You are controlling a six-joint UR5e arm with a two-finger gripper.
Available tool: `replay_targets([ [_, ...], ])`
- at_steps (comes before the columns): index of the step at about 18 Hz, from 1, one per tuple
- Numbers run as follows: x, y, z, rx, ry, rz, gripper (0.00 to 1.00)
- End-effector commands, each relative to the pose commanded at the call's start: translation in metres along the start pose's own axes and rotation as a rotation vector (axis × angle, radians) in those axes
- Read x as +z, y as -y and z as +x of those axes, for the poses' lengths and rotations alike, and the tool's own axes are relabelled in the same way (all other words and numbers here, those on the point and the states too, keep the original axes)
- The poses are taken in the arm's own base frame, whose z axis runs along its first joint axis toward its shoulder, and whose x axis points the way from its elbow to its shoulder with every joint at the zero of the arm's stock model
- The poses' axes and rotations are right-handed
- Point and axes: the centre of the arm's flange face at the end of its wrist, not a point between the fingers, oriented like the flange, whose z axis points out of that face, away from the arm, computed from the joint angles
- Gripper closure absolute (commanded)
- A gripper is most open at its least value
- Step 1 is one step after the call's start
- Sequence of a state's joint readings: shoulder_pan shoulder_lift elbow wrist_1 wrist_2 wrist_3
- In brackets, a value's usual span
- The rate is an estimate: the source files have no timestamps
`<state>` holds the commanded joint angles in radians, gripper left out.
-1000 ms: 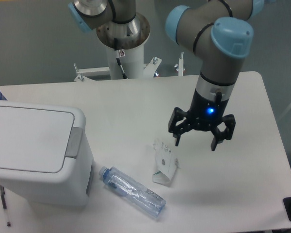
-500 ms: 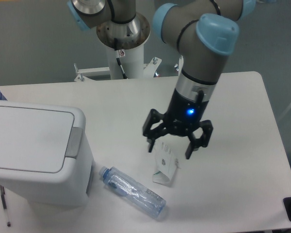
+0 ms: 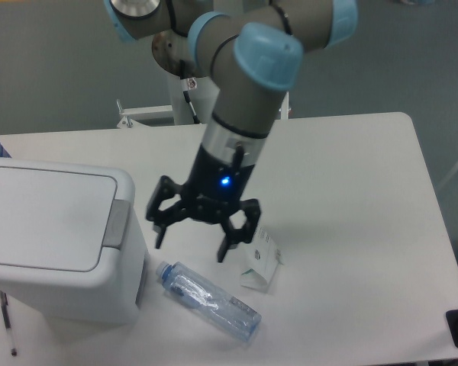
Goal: Open the trash can
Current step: 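Move the open gripper toward the white trash can's lid edge, then hook the gripper finger under the trash can lid's edge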
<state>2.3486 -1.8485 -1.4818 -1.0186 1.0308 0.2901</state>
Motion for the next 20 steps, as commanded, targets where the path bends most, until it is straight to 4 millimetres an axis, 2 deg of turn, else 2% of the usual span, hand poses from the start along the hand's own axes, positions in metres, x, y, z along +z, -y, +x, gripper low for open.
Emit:
replay_targets([
  [10, -0.020, 0.003, 0.017, -0.062, -0.008, 0.032, 0.00],
  [13, -0.015, -0.002, 0.025, -0.067, -0.016, 0.020, 0.00],
  [20, -0.014, -0.006, 0.025, -0.070, -0.017, 0.015, 0.00],
])
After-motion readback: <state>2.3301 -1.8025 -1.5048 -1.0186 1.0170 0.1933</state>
